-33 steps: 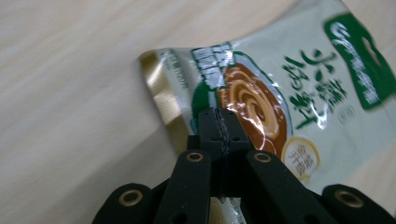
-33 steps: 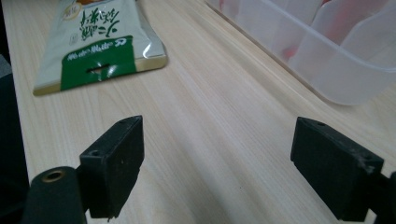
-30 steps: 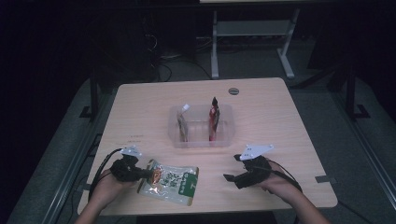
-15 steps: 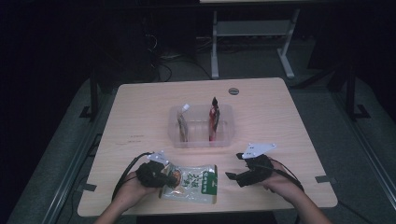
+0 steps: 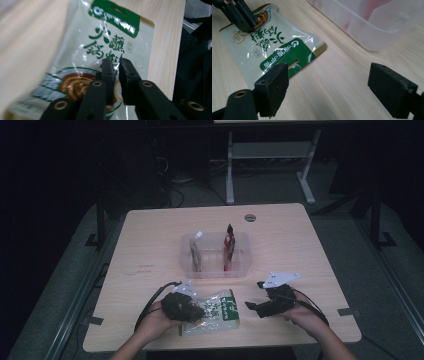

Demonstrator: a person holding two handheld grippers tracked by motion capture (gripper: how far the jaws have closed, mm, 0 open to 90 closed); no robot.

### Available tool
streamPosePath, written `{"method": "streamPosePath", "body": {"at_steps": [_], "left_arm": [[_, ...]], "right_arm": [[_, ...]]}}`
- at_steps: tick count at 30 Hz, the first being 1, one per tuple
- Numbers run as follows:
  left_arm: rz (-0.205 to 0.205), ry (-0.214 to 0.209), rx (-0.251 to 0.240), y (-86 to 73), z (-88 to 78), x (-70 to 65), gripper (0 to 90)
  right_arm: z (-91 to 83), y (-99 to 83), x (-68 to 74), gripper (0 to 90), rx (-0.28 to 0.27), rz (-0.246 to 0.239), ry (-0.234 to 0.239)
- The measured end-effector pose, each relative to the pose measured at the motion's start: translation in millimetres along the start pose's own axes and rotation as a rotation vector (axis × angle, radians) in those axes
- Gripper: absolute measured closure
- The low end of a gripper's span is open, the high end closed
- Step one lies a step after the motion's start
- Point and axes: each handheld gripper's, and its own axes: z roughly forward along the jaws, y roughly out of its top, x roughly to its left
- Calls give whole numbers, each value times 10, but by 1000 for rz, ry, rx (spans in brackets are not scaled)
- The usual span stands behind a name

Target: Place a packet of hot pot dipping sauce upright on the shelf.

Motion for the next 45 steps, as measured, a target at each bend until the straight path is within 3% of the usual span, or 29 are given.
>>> {"method": "streamPosePath", "body": {"at_steps": [5, 7, 10, 14, 17, 19, 24, 29, 36, 45], "left_arm": [[52, 53, -11, 63, -138, 100, 580], [48, 40, -19, 78, -132, 135, 487], [68, 72, -14, 75, -86, 185, 376], [109, 100, 30, 38, 9, 237, 284], [129, 86, 68, 15, 64, 269, 246], [117, 86, 72, -3, 100, 274, 244], [129, 69, 58, -44, 126, 258, 215], [152, 59, 53, -65, 133, 206, 288], [135, 71, 27, -88, 99, 210, 526], [120, 90, 30, -74, 80, 203, 854]], "right_arm": [[-120, -85, -35, 184, 11, 46, -21], [-168, -112, -45, 165, 30, 89, -15], [-195, -132, -63, 146, 63, 123, 15], [-155, -122, -52, 137, 92, 101, 20], [-125, -102, -32, 137, 107, 72, 37], [-101, -91, -23, 137, 115, 66, 51], [-69, -84, -19, 136, 130, 59, 52], [-65, -84, -39, 126, 128, 66, 50], [-76, -80, -51, 106, 112, 84, 66], [-91, -64, -56, 126, 91, 113, 102]]}}
